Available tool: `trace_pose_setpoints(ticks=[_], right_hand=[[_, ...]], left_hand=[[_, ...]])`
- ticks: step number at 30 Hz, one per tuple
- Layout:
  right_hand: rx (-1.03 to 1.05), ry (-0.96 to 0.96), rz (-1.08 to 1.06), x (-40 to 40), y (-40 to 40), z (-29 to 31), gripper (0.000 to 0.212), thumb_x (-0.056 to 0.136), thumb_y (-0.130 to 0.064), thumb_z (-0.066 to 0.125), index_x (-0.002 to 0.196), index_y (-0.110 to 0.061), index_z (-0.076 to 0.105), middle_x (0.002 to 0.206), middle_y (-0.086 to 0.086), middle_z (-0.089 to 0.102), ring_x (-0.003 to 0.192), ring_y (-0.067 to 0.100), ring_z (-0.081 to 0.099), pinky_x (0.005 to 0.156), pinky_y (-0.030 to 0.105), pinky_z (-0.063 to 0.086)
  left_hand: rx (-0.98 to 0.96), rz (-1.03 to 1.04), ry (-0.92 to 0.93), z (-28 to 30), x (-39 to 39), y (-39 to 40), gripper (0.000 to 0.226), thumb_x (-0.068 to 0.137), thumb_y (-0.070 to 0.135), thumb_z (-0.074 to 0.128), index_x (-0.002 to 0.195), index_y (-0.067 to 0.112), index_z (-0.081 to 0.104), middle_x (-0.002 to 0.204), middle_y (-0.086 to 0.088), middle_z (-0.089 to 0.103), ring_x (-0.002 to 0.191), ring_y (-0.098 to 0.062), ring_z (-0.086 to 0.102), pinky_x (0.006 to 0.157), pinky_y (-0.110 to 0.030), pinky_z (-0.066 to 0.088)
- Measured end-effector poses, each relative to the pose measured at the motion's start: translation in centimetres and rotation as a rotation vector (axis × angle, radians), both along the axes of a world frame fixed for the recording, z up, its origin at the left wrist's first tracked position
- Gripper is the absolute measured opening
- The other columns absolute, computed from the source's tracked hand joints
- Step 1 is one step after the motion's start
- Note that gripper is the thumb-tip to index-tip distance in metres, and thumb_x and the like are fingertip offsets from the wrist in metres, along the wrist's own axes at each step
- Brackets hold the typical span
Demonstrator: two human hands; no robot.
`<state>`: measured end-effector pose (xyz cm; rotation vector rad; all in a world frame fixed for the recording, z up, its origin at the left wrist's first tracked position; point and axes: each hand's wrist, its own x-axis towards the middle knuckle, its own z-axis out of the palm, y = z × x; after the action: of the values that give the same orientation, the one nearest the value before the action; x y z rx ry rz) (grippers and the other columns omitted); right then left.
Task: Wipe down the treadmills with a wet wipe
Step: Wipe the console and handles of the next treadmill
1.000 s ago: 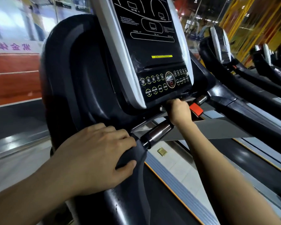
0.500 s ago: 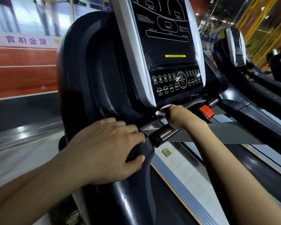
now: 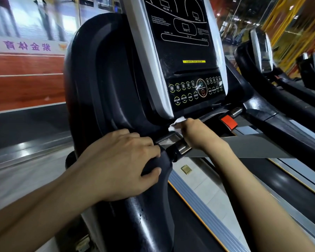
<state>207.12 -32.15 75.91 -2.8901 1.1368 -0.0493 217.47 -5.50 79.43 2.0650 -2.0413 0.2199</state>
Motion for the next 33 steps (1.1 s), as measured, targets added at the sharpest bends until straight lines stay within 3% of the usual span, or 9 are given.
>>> trace_pose_setpoints(ticks=[5,11,14,17,21,24,26,29,33], right_hand=[[0.302,-0.163,0.436,-0.1,6.5,0.6,0.043,0.096,-0.008,0.051,0.125,-0.034,0.069,0.117,-0.008,0.073,0.113,0.004,0.063,0.093,0.010,0.044],[0.193,-0.179,0.173,-0.1,3.5,0.7,0.039,0.099,-0.012,0.053,0.120,-0.038,0.072,0.106,0.003,0.076,0.101,0.018,0.070,0.080,0.020,0.047],[0.333,-0.238,0.318,-0.7,5.4,1.1,0.045,0.097,-0.004,0.052,0.117,-0.038,0.073,0.096,-0.004,0.076,0.093,0.005,0.069,0.085,0.024,0.054],[0.403,-0.304,0.356,-1.6,6.3,1.7,0.045,0.097,0.000,0.050,0.113,-0.033,0.075,0.090,-0.005,0.074,0.086,0.010,0.069,0.082,0.029,0.054],[0.409,-0.470,0.287,-1.9,7.4,1.3,0.043,0.093,-0.002,0.051,0.108,-0.033,0.077,0.096,-0.019,0.075,0.094,0.001,0.069,0.087,0.031,0.055],[0.304,-0.489,0.299,-2.0,10.0,0.5,0.052,0.091,0.003,0.052,0.107,-0.040,0.075,0.096,-0.040,0.066,0.100,-0.013,0.062,0.088,0.012,0.045],[0.257,-0.496,0.300,-2.2,10.4,0.5,0.053,0.089,0.005,0.053,0.106,-0.040,0.075,0.102,-0.038,0.067,0.107,-0.014,0.060,0.092,0.008,0.043],[0.323,-0.453,0.260,-2.2,10.1,1.3,0.053,0.093,0.001,0.053,0.102,-0.046,0.076,0.103,-0.033,0.070,0.106,-0.013,0.062,0.096,0.018,0.050],[0.283,-0.553,0.208,0.4,9.7,4.5,0.057,0.091,0.004,0.051,0.088,-0.047,0.076,0.078,-0.021,0.074,0.065,-0.006,0.066,0.061,0.005,0.046]], left_hand=[[0.002,0.005,-0.003,-0.3,0.0,0.0,0.057,0.089,0.066,0.018,0.123,0.041,0.057,0.119,0.020,0.061,0.100,-0.003,0.055,0.098,-0.027,0.039],[-0.060,0.016,0.028,-0.2,0.2,0.4,0.052,0.093,0.059,0.014,0.101,0.036,0.060,0.095,0.016,0.061,0.086,-0.006,0.054,0.093,-0.026,0.041],[-0.142,0.041,0.051,-0.2,0.8,0.9,0.044,0.097,0.051,0.023,0.091,0.033,0.063,0.083,0.014,0.060,0.076,-0.007,0.053,0.088,-0.031,0.045],[-0.193,0.046,0.042,-0.4,1.3,1.4,0.041,0.100,0.046,0.029,0.090,0.030,0.066,0.082,0.014,0.060,0.079,-0.008,0.054,0.090,-0.033,0.045],[-0.272,0.071,-0.004,0.0,3.5,1.6,0.039,0.099,0.046,0.036,0.099,0.027,0.071,0.098,0.014,0.065,0.099,-0.010,0.059,0.107,-0.037,0.037],[-0.352,0.154,-0.032,0.4,6.3,1.8,0.037,0.096,0.043,0.044,0.109,0.023,0.072,0.116,0.006,0.066,0.116,-0.019,0.058,0.114,-0.040,0.032],[-0.375,0.214,-0.030,0.4,8.0,2.0,0.038,0.094,0.042,0.048,0.117,0.022,0.070,0.131,0.000,0.062,0.132,-0.024,0.052,0.119,-0.040,0.028],[-0.424,0.252,0.025,-0.4,9.5,2.4,0.044,0.095,0.042,0.050,0.130,0.021,0.066,0.151,-0.006,0.050,0.150,-0.024,0.034,0.124,-0.048,0.024],[-0.488,0.212,0.160,-1.9,9.1,2.5,0.037,0.101,0.040,0.042,0.123,0.023,0.067,0.162,-0.002,0.036,0.157,-0.016,0.010,0.126,-0.047,0.020]])
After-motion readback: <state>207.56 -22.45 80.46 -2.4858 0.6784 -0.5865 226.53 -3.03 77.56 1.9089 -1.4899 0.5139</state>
